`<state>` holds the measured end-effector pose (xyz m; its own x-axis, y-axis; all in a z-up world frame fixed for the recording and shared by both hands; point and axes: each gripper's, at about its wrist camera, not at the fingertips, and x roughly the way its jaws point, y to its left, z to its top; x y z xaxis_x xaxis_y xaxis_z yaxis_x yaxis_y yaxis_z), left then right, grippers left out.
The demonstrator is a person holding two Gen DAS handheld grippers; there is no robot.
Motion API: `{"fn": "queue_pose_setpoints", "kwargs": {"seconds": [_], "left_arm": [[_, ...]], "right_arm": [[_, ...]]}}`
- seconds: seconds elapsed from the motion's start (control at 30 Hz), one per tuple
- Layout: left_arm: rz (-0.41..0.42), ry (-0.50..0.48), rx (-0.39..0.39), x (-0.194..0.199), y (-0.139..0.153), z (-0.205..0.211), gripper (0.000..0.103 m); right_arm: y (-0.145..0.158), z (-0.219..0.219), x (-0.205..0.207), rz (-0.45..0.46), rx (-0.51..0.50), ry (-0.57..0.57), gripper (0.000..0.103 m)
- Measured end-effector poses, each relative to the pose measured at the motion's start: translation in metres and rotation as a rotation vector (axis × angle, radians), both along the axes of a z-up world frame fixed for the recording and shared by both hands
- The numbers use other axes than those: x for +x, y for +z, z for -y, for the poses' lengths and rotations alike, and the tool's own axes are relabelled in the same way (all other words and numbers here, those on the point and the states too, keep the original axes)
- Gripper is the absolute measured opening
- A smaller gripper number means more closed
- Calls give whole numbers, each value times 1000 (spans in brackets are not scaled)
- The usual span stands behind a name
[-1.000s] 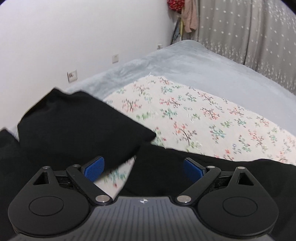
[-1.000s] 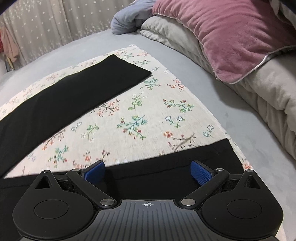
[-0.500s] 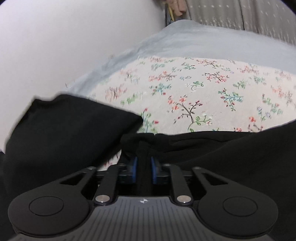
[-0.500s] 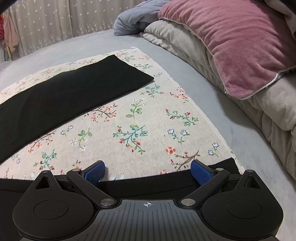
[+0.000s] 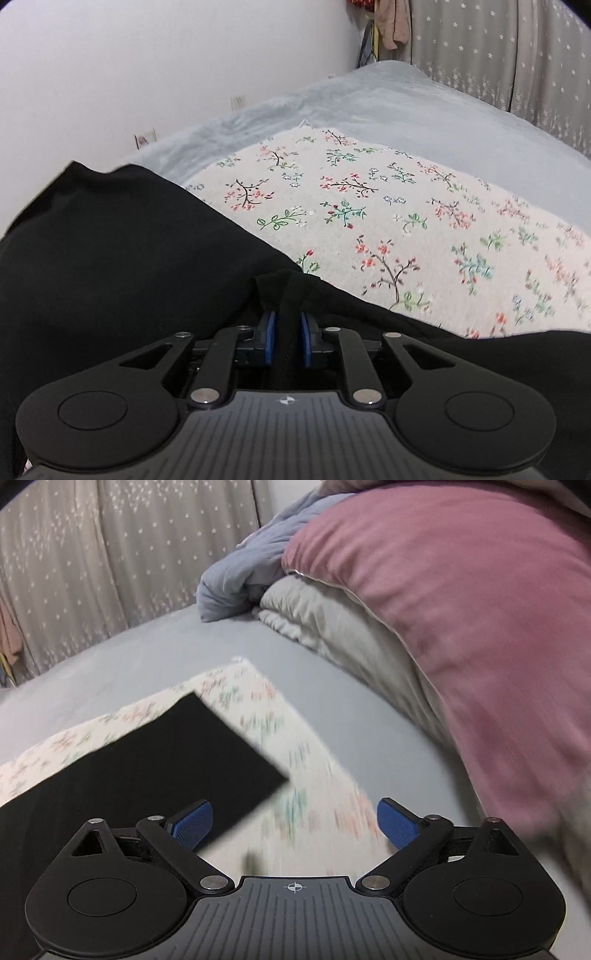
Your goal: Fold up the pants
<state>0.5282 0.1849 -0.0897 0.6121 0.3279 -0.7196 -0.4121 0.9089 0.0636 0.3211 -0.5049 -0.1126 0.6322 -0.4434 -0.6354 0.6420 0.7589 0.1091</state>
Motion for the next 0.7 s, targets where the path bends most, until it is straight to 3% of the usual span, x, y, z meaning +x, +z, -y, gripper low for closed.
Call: {"fn": "queue_pose_setpoints", "kwargs": {"seconds": [0.07, 0.2, 0.27, 0.33, 0.37, 0.4, 0.43, 0.47, 0.57, 0.7], "left_arm": [[-36, -41, 1, 4, 1, 1, 41], [-37, -140, 73, 2, 2, 18, 79], [-55, -175, 154, 9, -6, 25, 80], [-79, -164, 167, 16, -17, 26, 77], [-78, -148, 154, 18, -21, 24, 65], [-63, -132, 140, 18, -25, 22, 45], [-47, -127, 131, 18, -27, 22, 36], [-39, -131, 129, 18, -28, 23, 26], [-41, -152, 182, 19, -29, 29, 20], [-36, -150, 159, 21, -24, 24, 19]], "right_arm": [[-2, 13, 33, -32, 7, 36, 92], [-10, 23, 84, -65, 21, 114, 73], [-16, 18, 105, -92, -9, 165, 71], [-22, 14, 121, -106, -29, 218, 68], [-27, 11, 128, -122, -38, 241, 55], [-30, 7, 132, -132, -75, 247, 39], [-31, 3, 134, -137, -108, 253, 29], [-32, 0, 136, -145, -121, 273, 8], [-26, -10, 139, -179, -185, 262, 4], [-13, 1, 130, -140, -169, 186, 4]]}}
